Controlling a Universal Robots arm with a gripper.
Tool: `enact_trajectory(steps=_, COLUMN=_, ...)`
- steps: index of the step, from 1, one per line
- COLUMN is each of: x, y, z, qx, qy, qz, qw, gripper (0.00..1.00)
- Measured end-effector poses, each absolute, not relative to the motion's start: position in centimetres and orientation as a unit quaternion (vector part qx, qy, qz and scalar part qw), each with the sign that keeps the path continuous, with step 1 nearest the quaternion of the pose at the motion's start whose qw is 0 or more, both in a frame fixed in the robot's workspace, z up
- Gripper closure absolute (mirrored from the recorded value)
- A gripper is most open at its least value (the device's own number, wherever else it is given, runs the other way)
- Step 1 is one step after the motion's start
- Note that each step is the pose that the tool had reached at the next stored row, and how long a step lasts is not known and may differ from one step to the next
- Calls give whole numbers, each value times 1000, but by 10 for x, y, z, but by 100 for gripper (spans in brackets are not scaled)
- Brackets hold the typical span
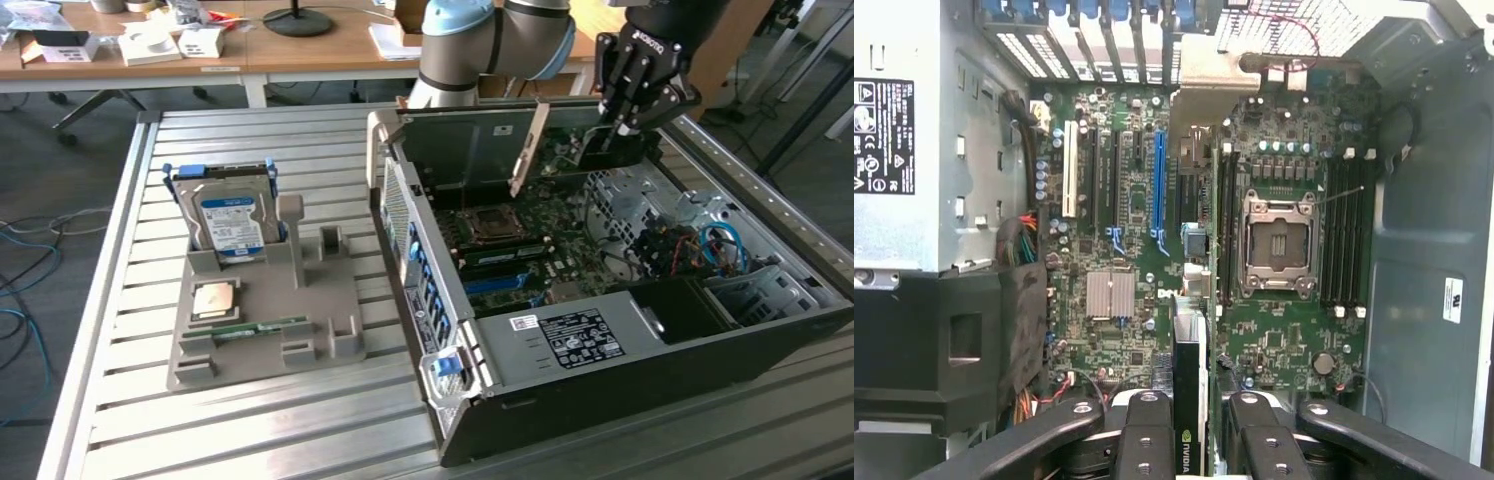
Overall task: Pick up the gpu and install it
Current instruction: 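Insert the gpu into the slot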
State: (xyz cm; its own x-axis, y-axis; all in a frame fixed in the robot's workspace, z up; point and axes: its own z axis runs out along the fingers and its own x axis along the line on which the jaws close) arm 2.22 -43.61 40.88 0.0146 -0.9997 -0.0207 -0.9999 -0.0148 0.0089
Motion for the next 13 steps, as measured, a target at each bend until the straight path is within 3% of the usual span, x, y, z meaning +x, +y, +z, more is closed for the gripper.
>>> enact_trajectory(steps=13, x=16, y=-436, z=407, qx=-700, qy=714, qz=10, qw=4, gripper=74)
